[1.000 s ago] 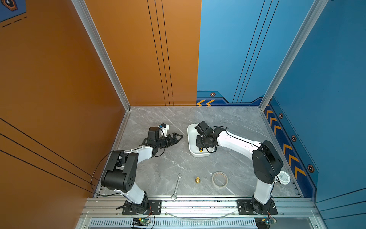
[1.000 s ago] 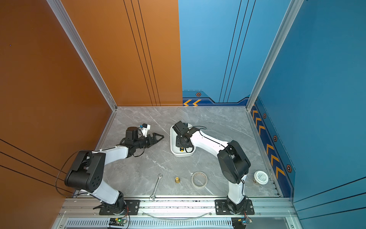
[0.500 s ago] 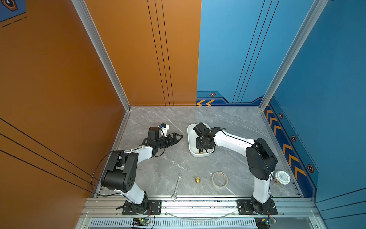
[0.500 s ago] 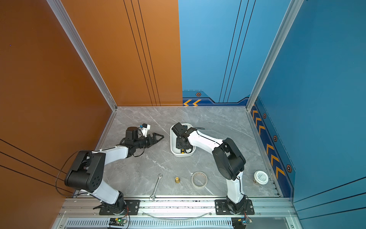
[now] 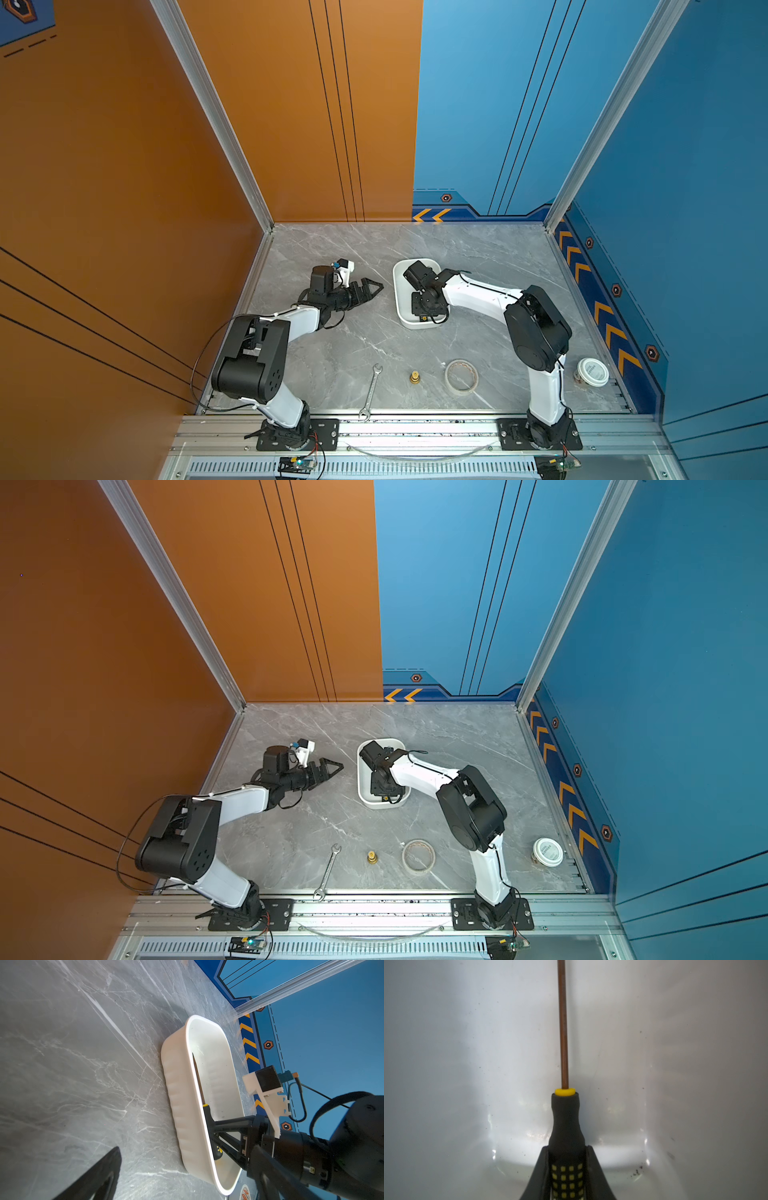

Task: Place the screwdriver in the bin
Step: 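Lower the screwdriver into the bin and open the right gripper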

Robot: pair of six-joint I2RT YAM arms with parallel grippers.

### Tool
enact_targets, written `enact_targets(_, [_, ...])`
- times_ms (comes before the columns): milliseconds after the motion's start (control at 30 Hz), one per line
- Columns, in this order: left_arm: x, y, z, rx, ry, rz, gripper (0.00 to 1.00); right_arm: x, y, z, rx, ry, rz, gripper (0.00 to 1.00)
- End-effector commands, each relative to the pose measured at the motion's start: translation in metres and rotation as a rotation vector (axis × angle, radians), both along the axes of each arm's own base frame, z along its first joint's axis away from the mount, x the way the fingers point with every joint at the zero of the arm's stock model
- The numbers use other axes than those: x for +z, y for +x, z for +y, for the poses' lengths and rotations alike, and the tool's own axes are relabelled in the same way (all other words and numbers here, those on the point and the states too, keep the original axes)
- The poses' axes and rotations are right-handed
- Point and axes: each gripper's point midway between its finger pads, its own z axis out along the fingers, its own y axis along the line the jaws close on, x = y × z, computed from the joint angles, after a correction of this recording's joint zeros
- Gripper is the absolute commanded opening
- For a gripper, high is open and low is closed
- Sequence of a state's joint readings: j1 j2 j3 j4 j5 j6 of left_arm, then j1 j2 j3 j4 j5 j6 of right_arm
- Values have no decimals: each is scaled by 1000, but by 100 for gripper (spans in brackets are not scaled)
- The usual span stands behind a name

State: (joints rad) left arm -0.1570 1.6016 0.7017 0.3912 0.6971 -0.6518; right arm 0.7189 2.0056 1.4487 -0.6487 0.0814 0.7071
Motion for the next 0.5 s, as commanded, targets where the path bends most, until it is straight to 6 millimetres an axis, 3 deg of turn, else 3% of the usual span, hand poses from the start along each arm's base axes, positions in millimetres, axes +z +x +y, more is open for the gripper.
enact_targets(0, [-6, 2, 7, 0, 11, 3, 98, -1, 5, -7, -10, -39, 0, 10])
enact_targets(300, [-8, 3, 11, 12, 9, 10, 98, -6, 5, -7, -7, -43, 11, 14])
enact_targets(467, [-9, 3, 12, 13, 9, 11, 98, -8, 4, -8, -6, -47, 16, 27])
